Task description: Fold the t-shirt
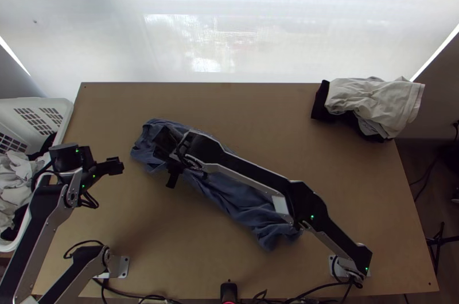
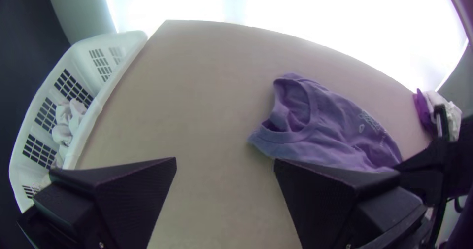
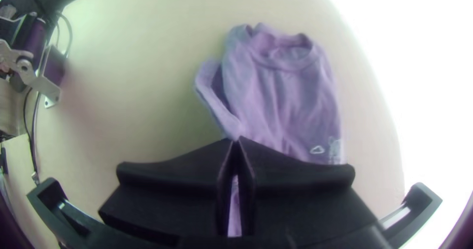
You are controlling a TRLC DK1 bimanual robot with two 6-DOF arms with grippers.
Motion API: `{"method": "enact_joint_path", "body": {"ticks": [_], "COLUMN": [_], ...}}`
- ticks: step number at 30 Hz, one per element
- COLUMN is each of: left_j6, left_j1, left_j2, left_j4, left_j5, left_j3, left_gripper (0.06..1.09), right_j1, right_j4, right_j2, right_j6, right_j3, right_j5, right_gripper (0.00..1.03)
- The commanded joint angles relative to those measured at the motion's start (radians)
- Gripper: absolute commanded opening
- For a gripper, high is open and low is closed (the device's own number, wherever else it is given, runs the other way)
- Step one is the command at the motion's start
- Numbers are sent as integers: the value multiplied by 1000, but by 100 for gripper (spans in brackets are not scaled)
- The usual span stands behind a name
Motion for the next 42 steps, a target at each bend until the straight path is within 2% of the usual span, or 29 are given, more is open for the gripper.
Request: {"method": "enact_joint_path", "body": {"ticks": [1,13,26,36,42], "left_j6": [2,28,33,33,33], "left_j1": [-179,-560,-736,-837,-892], "left_j2": [-49,-5,179,308,377], "left_j4": [-43,-77,20,38,26], "left_j5": [15,21,21,21,45], "left_j3": [36,47,92,190,257], "left_gripper": [102,102,102,102,102], "right_j1": [-33,-318,-524,-778,-924], "right_j4": [36,39,39,41,96], "right_j2": [-107,-243,-364,-456,-516], "right_j6": [-58,-55,-66,-74,-98], "right_j3": [43,26,-41,-218,-340], "right_j5": [84,128,151,151,148], "right_gripper": [3,3,3,3,3]}}
